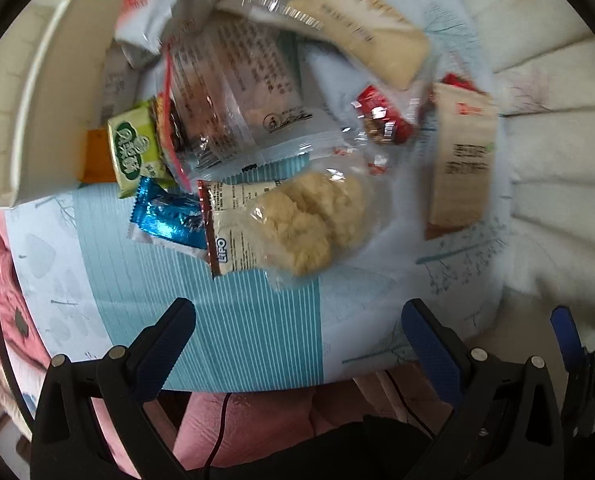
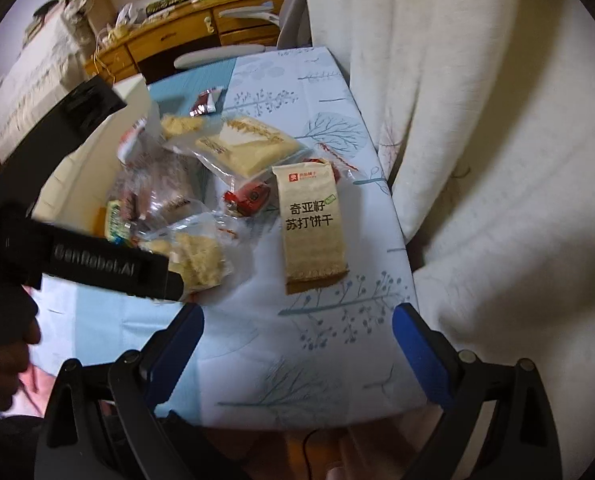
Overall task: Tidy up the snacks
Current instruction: 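Grasp the rice cake bag with left tool while right tool grasps the cracker pack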
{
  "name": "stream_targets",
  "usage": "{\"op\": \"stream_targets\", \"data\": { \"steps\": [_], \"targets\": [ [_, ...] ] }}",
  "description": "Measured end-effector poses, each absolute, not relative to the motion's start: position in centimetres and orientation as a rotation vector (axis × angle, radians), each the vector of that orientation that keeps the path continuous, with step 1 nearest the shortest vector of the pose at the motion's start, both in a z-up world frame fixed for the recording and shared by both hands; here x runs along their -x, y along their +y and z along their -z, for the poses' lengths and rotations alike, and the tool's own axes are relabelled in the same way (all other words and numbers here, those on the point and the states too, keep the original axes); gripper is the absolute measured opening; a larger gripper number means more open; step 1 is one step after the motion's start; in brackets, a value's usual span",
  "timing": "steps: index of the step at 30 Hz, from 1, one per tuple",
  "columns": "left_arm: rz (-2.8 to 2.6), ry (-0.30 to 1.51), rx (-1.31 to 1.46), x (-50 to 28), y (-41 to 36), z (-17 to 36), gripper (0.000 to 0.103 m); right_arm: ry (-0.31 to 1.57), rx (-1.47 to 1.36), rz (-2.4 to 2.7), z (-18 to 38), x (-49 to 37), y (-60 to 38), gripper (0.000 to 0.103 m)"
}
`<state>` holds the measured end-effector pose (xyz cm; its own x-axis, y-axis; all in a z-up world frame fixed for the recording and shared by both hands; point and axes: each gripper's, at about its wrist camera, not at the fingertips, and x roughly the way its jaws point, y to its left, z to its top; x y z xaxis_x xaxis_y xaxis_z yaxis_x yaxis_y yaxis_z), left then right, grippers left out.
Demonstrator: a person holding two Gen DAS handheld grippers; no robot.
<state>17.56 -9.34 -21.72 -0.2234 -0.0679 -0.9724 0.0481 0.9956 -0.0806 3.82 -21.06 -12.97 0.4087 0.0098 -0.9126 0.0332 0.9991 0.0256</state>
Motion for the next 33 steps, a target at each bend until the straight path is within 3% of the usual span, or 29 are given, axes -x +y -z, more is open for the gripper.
{"op": "stream_targets", "data": {
  "steps": [12,24,29,31,33],
  "targets": [
    [-0.010,1.951,0.104,-21.9,-9.7,27.8,0.102,1.131,0.032,0.009,18.9,-8.3,-21.1,0.095],
    [-0.035,2.051,0.241,-25.5,-8.3,32.7,0.102,1.156,0.061,-0.017,22.8,-10.5,-20.7,0.084],
    [-0.041,2.059,0.292,-26.9,-7.4,33.3,0.090,1.180,0.052,-0.030,23.6,-11.1,-21.0,0.060],
    [-0.061,2.054,0.291,-26.0,-6.7,32.5,0.078,1.174,0.045,-0.033,23.6,-11.0,-21.0,0.058],
    [-0.055,2.048,0.317,-26.0,-5.8,32.5,0.074,1.177,0.034,-0.047,23.5,-11.0,-21.0,0.055]
  ]
}}
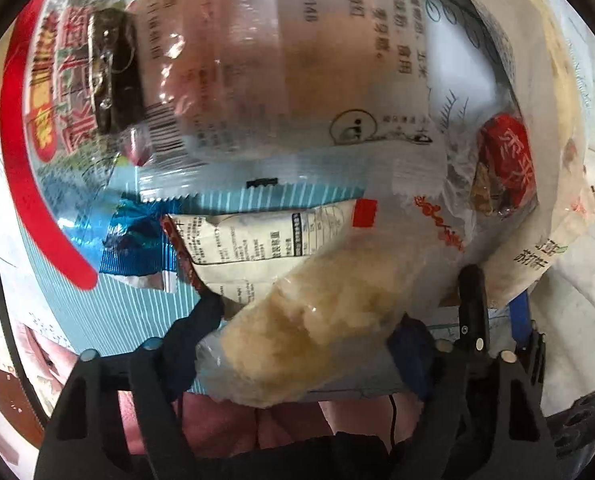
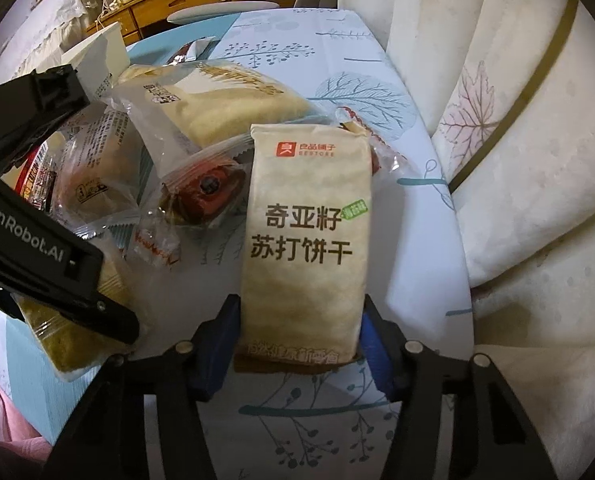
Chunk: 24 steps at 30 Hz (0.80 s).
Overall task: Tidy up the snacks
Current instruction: 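Grasp the rice cake bag with left tool while right tool grasps the cracker pack, then carry both snacks to the white tray and open both tools to drop them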
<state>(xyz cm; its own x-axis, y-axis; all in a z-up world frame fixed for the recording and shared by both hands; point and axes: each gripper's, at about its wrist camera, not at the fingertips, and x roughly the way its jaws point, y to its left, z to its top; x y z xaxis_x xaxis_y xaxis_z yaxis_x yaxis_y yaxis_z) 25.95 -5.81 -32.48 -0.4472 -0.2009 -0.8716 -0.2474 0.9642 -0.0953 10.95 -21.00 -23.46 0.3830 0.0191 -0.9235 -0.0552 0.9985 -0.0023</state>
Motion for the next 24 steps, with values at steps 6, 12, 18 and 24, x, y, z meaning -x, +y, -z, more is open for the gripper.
{"op": "stream_targets", "data": {
  "steps": [6,12,18,24],
  "targets": [
    [-0.059,2.035,0.385,-25.0,-3.7,32.2,0.060,1.202,-0.062,-0.069,23.2,-10.1,-21.3,0.055],
    [-0.068,1.985,0.404,-24.7,-2.1,30.7,0.058,1.230,-0.120,-0.084,22.8,-7.9,-21.2,0.054],
    [-0.055,1.895,0.391,-23.3,-1.0,27.5,0.057,1.205,-0.163,-0.111,21.7,-5.9,-21.3,0.054],
    [-0.031,1.781,0.406,-19.9,0.7,24.0,0.057,1.135,-0.200,-0.162,19.7,-4.1,-21.0,0.054]
  ]
}}
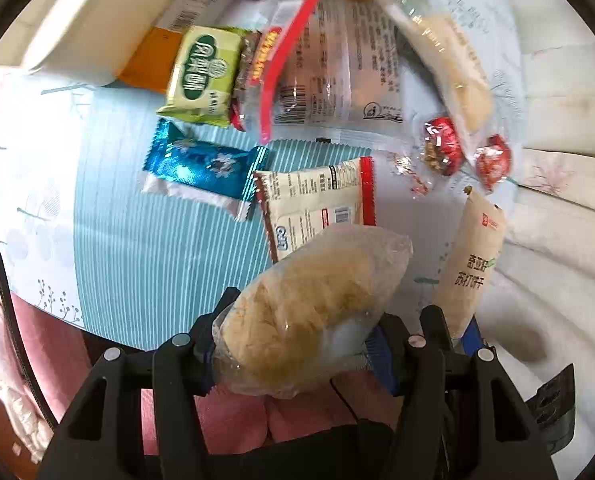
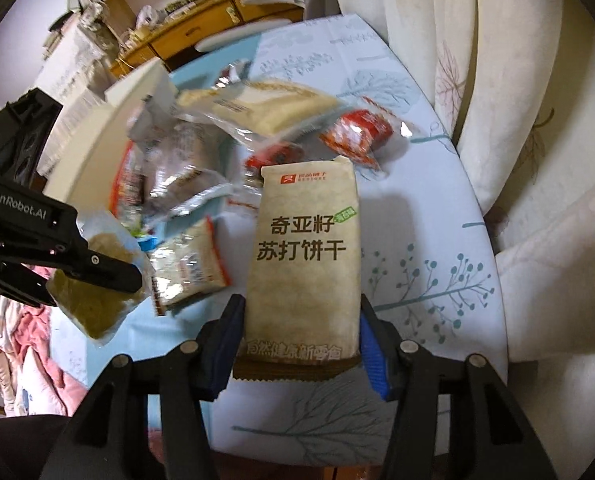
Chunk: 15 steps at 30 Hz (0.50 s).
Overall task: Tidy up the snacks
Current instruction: 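Carry both snacks to the white tray and open both tools to drop them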
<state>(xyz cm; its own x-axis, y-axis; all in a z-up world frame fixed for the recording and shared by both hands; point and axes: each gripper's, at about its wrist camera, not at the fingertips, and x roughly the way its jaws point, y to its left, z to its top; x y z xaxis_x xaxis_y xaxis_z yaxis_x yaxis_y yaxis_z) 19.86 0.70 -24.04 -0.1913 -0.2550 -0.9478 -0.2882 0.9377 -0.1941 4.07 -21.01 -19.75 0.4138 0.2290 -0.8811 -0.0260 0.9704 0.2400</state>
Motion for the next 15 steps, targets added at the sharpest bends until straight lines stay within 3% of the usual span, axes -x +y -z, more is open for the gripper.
{"op": "stream_targets", "data": {
  "steps": [6,15],
  "targets": [
    [-0.005,1.663,0.435,-13.7,1.7,18.7,0.057,1.063,-0.219,-0.240,18.0,-2.0,-19.9,0.054],
    [-0.023,1.441,0.477,-10.7,4.8,13.7,0.057,1.020,-0.238,-0.372,16.2,-0.7,-17.9,0.054]
  ]
}}
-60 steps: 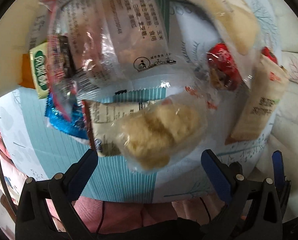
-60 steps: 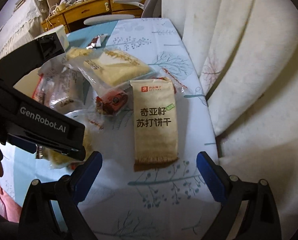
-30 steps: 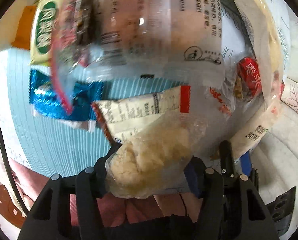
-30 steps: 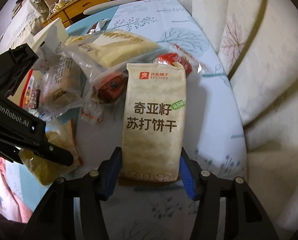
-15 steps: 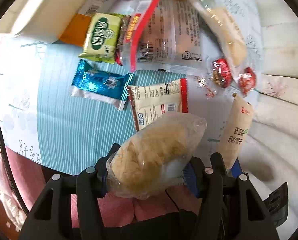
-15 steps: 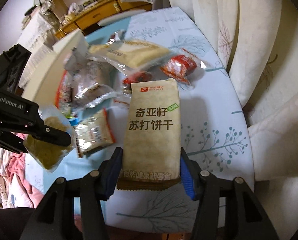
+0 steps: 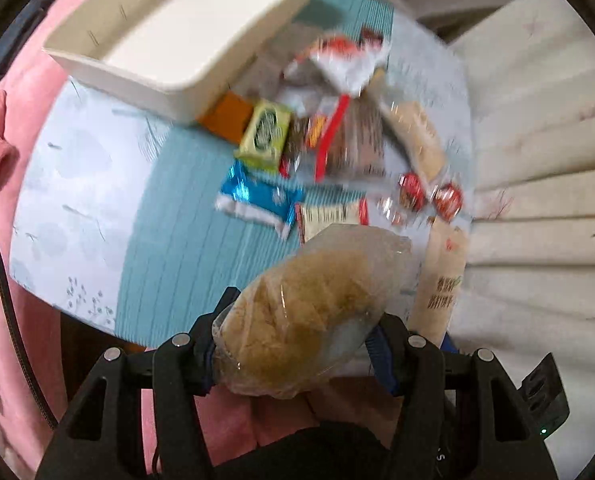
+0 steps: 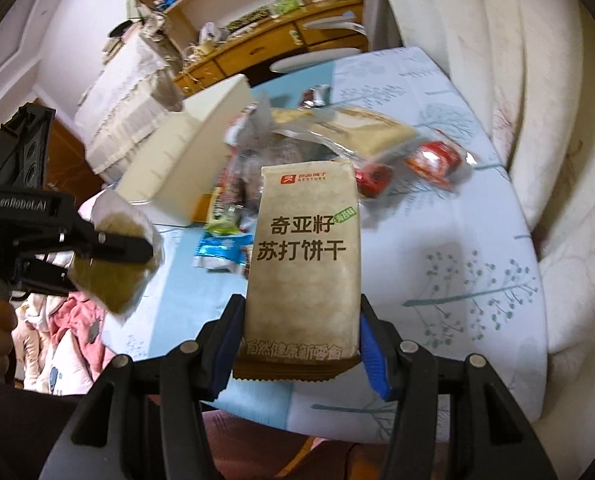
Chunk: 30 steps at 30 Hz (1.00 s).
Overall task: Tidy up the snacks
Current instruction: 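Carry both snacks to the white tray and open both tools to drop them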
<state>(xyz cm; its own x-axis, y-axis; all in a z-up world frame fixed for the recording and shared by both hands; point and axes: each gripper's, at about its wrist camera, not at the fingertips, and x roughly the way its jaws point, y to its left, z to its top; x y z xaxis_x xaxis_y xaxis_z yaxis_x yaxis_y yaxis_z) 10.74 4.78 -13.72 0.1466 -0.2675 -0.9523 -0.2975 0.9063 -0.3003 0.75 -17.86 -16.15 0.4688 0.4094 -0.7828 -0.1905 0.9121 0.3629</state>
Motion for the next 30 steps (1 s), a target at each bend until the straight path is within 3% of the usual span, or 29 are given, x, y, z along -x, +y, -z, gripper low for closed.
{"op": "stream_targets", "data": {
  "steps": [17,30],
  "targets": [
    [-0.024,1.054,0.529,-12.0,15.9,7.1,0.058,0.884,-0.226,-0.487,11.8,-4.6,-10.8,0.054],
    [0.027,0.949,0.406,-17.2,23.8,6.0,0.058,0.817,-0.251,-0.497,9.2,-7.9,-0.6,0.054]
  ]
}}
